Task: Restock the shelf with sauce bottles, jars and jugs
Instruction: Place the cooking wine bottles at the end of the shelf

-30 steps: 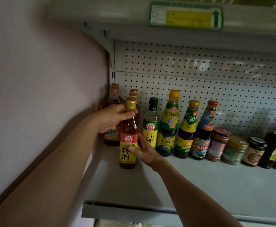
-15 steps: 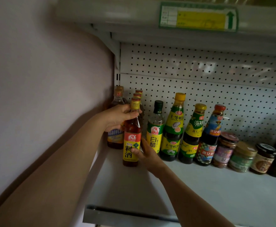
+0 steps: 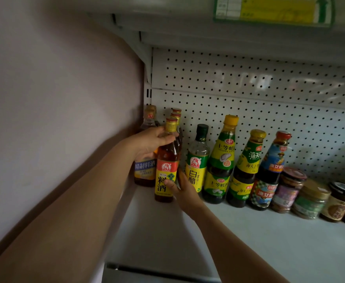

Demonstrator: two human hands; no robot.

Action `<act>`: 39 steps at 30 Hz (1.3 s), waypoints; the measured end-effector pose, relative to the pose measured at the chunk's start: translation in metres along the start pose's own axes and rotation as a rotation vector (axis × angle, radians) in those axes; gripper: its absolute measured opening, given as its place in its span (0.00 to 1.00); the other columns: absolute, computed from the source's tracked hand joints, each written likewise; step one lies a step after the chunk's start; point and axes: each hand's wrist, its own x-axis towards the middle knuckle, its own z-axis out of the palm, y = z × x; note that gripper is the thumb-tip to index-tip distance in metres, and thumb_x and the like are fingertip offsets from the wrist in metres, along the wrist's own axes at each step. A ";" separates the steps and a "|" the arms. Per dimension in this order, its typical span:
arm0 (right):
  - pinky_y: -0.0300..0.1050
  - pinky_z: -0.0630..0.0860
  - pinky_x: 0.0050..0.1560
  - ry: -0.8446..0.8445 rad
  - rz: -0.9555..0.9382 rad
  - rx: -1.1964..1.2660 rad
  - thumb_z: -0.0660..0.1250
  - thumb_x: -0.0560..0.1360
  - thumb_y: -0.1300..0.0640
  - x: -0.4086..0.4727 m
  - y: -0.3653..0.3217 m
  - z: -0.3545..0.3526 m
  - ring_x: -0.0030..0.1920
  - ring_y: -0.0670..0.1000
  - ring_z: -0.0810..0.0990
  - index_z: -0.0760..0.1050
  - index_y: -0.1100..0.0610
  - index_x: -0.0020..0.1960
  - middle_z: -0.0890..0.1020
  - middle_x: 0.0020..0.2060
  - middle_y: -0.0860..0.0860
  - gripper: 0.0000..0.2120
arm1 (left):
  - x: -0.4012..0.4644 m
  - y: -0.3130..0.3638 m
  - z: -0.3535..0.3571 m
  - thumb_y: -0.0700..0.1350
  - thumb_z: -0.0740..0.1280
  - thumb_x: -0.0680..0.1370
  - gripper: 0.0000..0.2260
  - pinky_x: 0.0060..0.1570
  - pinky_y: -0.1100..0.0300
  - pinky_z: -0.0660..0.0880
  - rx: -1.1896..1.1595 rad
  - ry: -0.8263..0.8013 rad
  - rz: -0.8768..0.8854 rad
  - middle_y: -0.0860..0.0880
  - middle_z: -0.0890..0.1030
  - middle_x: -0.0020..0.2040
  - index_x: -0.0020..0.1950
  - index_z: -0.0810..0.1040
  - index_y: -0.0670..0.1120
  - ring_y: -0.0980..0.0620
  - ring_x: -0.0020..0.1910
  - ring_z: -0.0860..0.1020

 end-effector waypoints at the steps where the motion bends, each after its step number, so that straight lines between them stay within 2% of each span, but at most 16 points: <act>1: 0.32 0.77 0.56 0.002 -0.001 0.001 0.68 0.80 0.55 0.000 0.000 0.000 0.59 0.38 0.79 0.66 0.54 0.75 0.79 0.64 0.47 0.25 | 0.002 -0.001 -0.001 0.44 0.63 0.82 0.10 0.63 0.45 0.70 0.000 -0.001 0.001 0.51 0.77 0.65 0.60 0.77 0.54 0.48 0.68 0.71; 4: 0.47 0.77 0.65 0.012 -0.009 -0.017 0.69 0.79 0.52 0.001 0.002 0.001 0.64 0.44 0.79 0.65 0.53 0.76 0.80 0.64 0.46 0.28 | 0.004 -0.003 -0.003 0.44 0.63 0.82 0.10 0.65 0.44 0.70 0.006 -0.004 0.009 0.54 0.78 0.62 0.60 0.77 0.55 0.49 0.67 0.72; 5: 0.49 0.76 0.66 0.009 -0.007 -0.019 0.69 0.79 0.52 0.000 0.002 0.001 0.65 0.45 0.78 0.64 0.53 0.77 0.80 0.65 0.46 0.29 | 0.004 -0.003 -0.003 0.44 0.63 0.82 0.10 0.65 0.44 0.70 0.009 -0.003 0.011 0.54 0.78 0.62 0.61 0.77 0.55 0.50 0.67 0.73; 8: 0.50 0.76 0.67 0.010 -0.006 -0.024 0.69 0.79 0.52 -0.001 0.000 0.001 0.66 0.47 0.78 0.64 0.53 0.77 0.79 0.66 0.48 0.29 | 0.004 -0.003 -0.002 0.44 0.63 0.82 0.11 0.58 0.49 0.72 0.019 -0.007 0.019 0.54 0.77 0.62 0.63 0.76 0.54 0.51 0.65 0.72; 12: 0.47 0.76 0.66 0.008 -0.004 -0.045 0.68 0.80 0.51 -0.002 -0.002 0.002 0.66 0.47 0.77 0.62 0.53 0.78 0.79 0.66 0.48 0.29 | 0.001 -0.001 0.002 0.44 0.62 0.82 0.13 0.44 0.58 0.73 -0.007 0.005 0.014 0.55 0.77 0.58 0.67 0.74 0.51 0.53 0.61 0.73; 14: 0.48 0.76 0.66 0.008 0.002 -0.055 0.68 0.80 0.51 -0.003 -0.003 0.002 0.66 0.47 0.77 0.63 0.52 0.77 0.79 0.66 0.48 0.28 | 0.001 -0.001 0.004 0.44 0.62 0.82 0.14 0.46 0.57 0.73 -0.003 0.010 0.016 0.54 0.77 0.59 0.68 0.74 0.50 0.53 0.61 0.73; 16: 0.48 0.76 0.66 0.018 0.015 -0.057 0.67 0.81 0.51 -0.004 -0.003 0.002 0.65 0.47 0.78 0.64 0.53 0.76 0.79 0.65 0.49 0.26 | 0.001 -0.002 0.005 0.45 0.62 0.82 0.15 0.54 0.52 0.73 0.008 0.016 0.022 0.54 0.76 0.61 0.69 0.73 0.50 0.53 0.61 0.73; 19: 0.47 0.76 0.65 0.037 0.042 -0.060 0.65 0.82 0.52 -0.006 -0.005 0.004 0.65 0.47 0.78 0.66 0.53 0.75 0.79 0.65 0.49 0.23 | 0.003 -0.004 0.006 0.45 0.61 0.83 0.15 0.54 0.51 0.73 0.000 0.016 0.029 0.54 0.76 0.60 0.69 0.73 0.51 0.54 0.58 0.74; 25: 0.54 0.76 0.66 0.080 0.079 -0.143 0.64 0.82 0.50 -0.015 -0.017 0.010 0.64 0.49 0.78 0.67 0.54 0.73 0.79 0.64 0.50 0.21 | 0.005 -0.006 0.007 0.46 0.60 0.83 0.16 0.66 0.43 0.68 0.004 0.008 0.021 0.53 0.74 0.66 0.71 0.71 0.53 0.51 0.63 0.71; 29: 0.44 0.73 0.63 0.093 0.071 -0.189 0.62 0.83 0.51 -0.040 -0.031 0.003 0.63 0.47 0.74 0.68 0.57 0.72 0.75 0.61 0.46 0.19 | 0.005 -0.010 0.011 0.47 0.61 0.83 0.16 0.69 0.40 0.67 -0.014 0.026 0.021 0.49 0.75 0.68 0.71 0.70 0.53 0.47 0.67 0.73; 31: 0.45 0.72 0.56 0.123 0.075 -0.263 0.61 0.84 0.49 -0.054 -0.034 -0.007 0.57 0.48 0.74 0.71 0.60 0.68 0.75 0.55 0.47 0.18 | 0.003 -0.013 0.013 0.47 0.63 0.82 0.13 0.67 0.41 0.68 0.014 0.098 0.058 0.48 0.78 0.64 0.67 0.72 0.53 0.46 0.65 0.75; 34: 0.56 0.77 0.57 0.134 0.092 -0.372 0.60 0.83 0.45 -0.073 -0.042 -0.023 0.52 0.59 0.79 0.75 0.61 0.61 0.80 0.50 0.57 0.19 | -0.003 -0.014 0.020 0.48 0.69 0.78 0.14 0.62 0.46 0.74 0.134 0.335 0.143 0.49 0.79 0.60 0.63 0.75 0.51 0.47 0.60 0.78; 36: 0.64 0.77 0.56 0.140 0.063 -0.390 0.58 0.80 0.41 -0.089 -0.047 -0.035 0.52 0.64 0.79 0.76 0.60 0.59 0.81 0.50 0.61 0.23 | -0.012 -0.011 0.030 0.48 0.72 0.76 0.16 0.57 0.54 0.75 0.200 0.481 0.195 0.48 0.80 0.60 0.62 0.76 0.49 0.50 0.57 0.78; 39: 0.65 0.77 0.56 0.156 0.050 -0.426 0.59 0.81 0.45 -0.113 -0.055 -0.058 0.49 0.61 0.79 0.78 0.57 0.58 0.82 0.48 0.57 0.18 | -0.036 -0.003 0.048 0.49 0.73 0.75 0.19 0.52 0.59 0.72 0.192 0.626 0.226 0.47 0.80 0.62 0.64 0.75 0.46 0.49 0.59 0.78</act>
